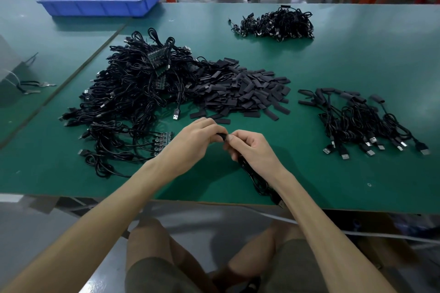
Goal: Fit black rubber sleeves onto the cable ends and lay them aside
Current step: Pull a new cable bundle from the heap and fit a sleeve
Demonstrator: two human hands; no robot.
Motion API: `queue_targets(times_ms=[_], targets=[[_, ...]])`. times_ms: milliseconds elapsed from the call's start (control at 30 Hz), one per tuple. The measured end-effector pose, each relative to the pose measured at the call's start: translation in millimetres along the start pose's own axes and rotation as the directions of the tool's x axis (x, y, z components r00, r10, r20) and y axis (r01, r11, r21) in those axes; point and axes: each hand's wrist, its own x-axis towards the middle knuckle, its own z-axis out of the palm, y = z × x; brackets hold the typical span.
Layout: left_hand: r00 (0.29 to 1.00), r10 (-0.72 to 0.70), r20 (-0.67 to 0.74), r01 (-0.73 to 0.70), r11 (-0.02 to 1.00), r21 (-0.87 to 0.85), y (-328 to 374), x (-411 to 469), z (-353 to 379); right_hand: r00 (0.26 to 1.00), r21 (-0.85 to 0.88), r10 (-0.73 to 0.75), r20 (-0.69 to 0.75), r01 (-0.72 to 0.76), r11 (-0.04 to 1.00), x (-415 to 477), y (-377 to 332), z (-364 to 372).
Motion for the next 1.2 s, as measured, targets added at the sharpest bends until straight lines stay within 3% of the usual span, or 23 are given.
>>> queue_targets(times_ms=[133,467,833,1200], targets=[[0.998,-0.063,0.008,0.063,0.998,-0.018,-9,-2,-2,1.000,0.015,-0.008,0.006,0.008,1.000,-1,-1,1],[1.000,-0.014,-0.020,0.014,1.000,0.004,-13,-6,-7,1.000,0.000,-0.014,-0.013,0.014,1.000,0,3,3],[0.993,0.093,0.073,-0.101,0.989,0.105,-17,-6,-2,0.999,-0.013,-0.012,0.032,0.012,1.000,-1,3,1],[0.991,0.053,0.121,-0.063,0.995,0.081,-10,-4,-3,0.998,0.015,-0.013,0.057,0.012,1.000,-1,1,-3]])
